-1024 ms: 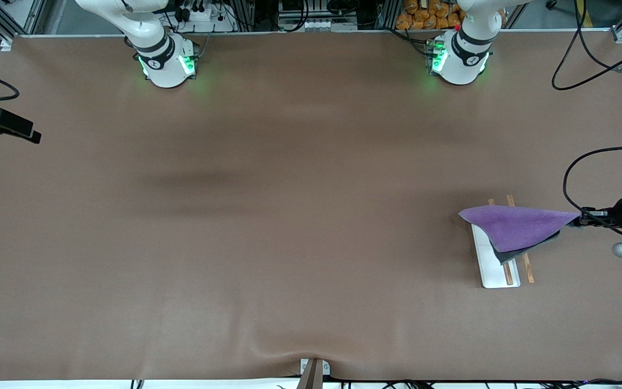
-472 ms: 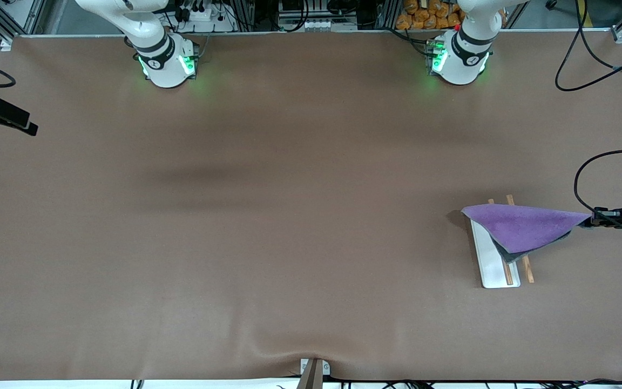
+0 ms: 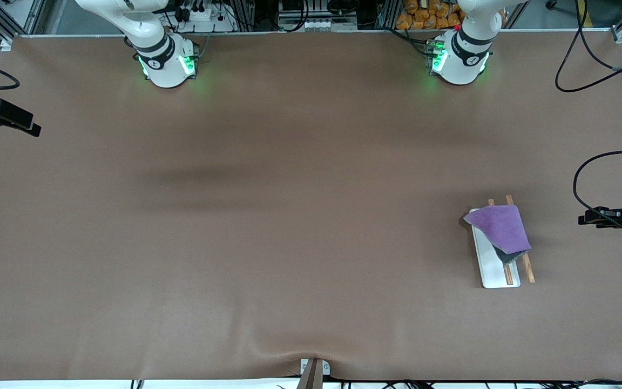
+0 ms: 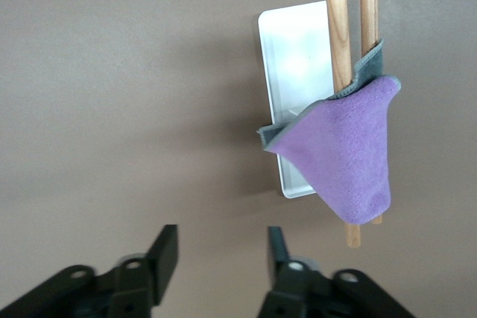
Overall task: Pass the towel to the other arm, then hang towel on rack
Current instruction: 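Open the left gripper and draw it back from the rack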
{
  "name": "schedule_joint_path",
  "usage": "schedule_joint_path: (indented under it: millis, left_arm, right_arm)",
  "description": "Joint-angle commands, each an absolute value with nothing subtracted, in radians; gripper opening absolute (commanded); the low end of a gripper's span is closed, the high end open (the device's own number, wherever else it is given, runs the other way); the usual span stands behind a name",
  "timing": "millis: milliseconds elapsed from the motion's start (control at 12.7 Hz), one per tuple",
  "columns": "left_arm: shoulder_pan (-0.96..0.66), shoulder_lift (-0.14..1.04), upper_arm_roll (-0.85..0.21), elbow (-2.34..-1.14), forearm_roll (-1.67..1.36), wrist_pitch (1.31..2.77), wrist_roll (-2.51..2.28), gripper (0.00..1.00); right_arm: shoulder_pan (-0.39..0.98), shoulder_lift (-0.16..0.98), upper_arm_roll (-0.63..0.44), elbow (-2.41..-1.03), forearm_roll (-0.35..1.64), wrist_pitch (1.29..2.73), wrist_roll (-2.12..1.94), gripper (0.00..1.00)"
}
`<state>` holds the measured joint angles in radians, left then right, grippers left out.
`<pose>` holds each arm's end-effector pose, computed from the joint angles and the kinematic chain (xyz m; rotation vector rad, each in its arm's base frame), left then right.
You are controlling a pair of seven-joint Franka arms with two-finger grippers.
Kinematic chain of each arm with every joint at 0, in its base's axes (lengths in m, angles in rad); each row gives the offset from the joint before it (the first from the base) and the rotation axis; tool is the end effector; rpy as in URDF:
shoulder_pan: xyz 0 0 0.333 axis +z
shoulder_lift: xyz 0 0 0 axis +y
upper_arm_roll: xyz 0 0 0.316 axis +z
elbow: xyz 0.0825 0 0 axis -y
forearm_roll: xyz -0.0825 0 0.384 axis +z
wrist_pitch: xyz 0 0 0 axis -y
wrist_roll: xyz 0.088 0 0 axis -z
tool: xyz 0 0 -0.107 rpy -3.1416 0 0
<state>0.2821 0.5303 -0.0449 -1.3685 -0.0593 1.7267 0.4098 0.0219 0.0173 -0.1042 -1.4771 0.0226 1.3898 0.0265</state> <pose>0.6701 0.1623 0.3983 2.9945 -0.2312 -0.2063 0.5393 -0.0412 0.6436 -3.1095 0.1649 0.1619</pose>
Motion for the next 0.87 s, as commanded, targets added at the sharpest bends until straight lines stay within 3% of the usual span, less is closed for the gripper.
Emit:
schedule_joint_path:
  millis: [0,551,787]
  left_arm:
    - [0.290,0.497,-0.054,-1.365,-0.052,1.726,0.425,1.00]
    - [0.264,0.273,-0.100,-1.367,-0.043,1.603,0.379,1.00]
    - [0.265,0.226,-0.141,-1.367,-0.048,1.539,0.142,1.00]
  right_arm:
    - [-0.009,-0.009,-0.098,-1.503,0.008,1.399,0.006,1.00]
    - [-0.037,0.020,-0.100,-1.483,0.018,1.457,-0.014,1.00]
    - [-0.020,0.020,-0.094,-1.479,0.020,1.459,-0.014,1.00]
